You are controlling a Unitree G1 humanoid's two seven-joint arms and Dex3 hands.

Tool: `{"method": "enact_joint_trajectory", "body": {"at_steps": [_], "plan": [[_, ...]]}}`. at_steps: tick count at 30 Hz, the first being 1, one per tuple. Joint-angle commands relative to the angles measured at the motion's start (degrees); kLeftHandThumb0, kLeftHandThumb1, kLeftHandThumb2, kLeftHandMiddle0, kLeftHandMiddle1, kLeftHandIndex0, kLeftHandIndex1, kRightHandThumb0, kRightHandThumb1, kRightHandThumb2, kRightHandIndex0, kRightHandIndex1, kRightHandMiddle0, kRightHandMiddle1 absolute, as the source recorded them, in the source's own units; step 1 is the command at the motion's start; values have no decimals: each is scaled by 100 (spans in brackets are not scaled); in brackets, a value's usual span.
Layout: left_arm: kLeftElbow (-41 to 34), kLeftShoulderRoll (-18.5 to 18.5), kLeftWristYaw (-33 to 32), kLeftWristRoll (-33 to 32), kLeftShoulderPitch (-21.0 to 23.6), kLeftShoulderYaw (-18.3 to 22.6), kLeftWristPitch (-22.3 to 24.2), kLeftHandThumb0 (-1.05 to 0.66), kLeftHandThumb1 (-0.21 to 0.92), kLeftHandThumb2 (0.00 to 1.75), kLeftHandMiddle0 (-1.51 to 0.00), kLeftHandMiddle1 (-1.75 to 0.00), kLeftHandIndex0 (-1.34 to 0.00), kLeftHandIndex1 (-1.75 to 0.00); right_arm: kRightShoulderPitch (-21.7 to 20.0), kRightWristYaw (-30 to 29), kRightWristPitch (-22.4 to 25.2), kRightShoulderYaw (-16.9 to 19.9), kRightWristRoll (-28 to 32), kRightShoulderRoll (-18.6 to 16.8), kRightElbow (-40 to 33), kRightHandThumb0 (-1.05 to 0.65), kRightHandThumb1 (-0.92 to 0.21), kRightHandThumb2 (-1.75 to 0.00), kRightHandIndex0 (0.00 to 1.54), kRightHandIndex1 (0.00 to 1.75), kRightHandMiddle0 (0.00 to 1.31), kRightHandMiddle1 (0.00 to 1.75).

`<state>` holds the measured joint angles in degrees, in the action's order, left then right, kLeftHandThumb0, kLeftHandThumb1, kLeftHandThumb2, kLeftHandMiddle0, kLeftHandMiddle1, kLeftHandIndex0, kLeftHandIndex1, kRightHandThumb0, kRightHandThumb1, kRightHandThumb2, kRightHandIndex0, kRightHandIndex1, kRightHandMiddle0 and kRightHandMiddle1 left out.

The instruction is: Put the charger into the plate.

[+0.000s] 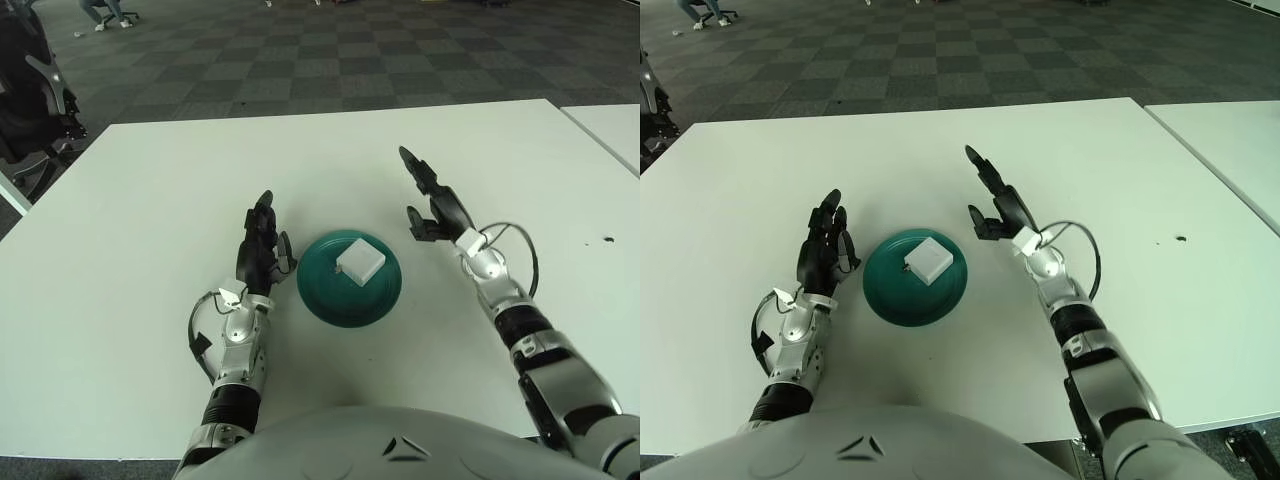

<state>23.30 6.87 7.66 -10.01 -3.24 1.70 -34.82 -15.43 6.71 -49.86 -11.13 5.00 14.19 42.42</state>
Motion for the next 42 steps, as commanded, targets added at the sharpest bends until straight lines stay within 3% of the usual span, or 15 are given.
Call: {"method": "enact_joint_trajectory", "body": {"at_steps": [1, 11, 19, 21, 27, 29, 37, 42], "plan": [[776, 322, 48, -123, -839, 46, -140, -90, 92, 96, -11, 0, 0, -45, 377, 263, 168, 279, 405, -250, -144, -105, -92, -107, 0, 0, 0, 0], [456, 296, -5, 4, -967, -52, -23, -90, 92, 98, -9, 0, 0, -43, 789, 291, 1169, 670, 437, -469, -778, -105, -92, -105, 0, 0, 4, 2], [263, 279, -87, 98, -1083, -116, 37, -89, 92, 98, -9, 0, 0, -41, 1862, -326, 2943, 536, 229, -834, -2843, -105, -92, -107, 0, 0, 7, 12], [217, 281, -105, 120, -1106, -129, 50, -89, 92, 98, -9, 0, 0, -41, 1971, -434, 3248, 524, 164, -919, -3151, -104, -92, -106, 0, 0, 3, 25], [-31, 283, -204, 231, -1242, -224, 92, -89, 92, 99, -9, 0, 0, -40, 2132, -605, 3800, 586, 151, -1174, -3637, -100, -92, -101, 0, 0, 0, 34], [-334, 305, -270, 295, -1385, -328, 203, -89, 92, 99, -9, 0, 0, -39, 2170, -680, 3850, 600, 116, -1282, -3682, -97, -92, -98, 0, 0, 0, 34], [-1105, 266, -440, 367, -1796, -572, 601, -89, 92, 102, -9, 0, 0, -36, 1973, -862, 3403, 894, 86, -1622, -2331, -90, -92, -93, 0, 0, 0, 31], [-1455, 226, -577, 443, -1988, -698, 761, -88, 92, 103, -12, -1, 0, -36, 1906, -1004, 3668, 1047, 129, -1805, -2102, -89, -92, -91, 0, 0, 0, 31]]}}
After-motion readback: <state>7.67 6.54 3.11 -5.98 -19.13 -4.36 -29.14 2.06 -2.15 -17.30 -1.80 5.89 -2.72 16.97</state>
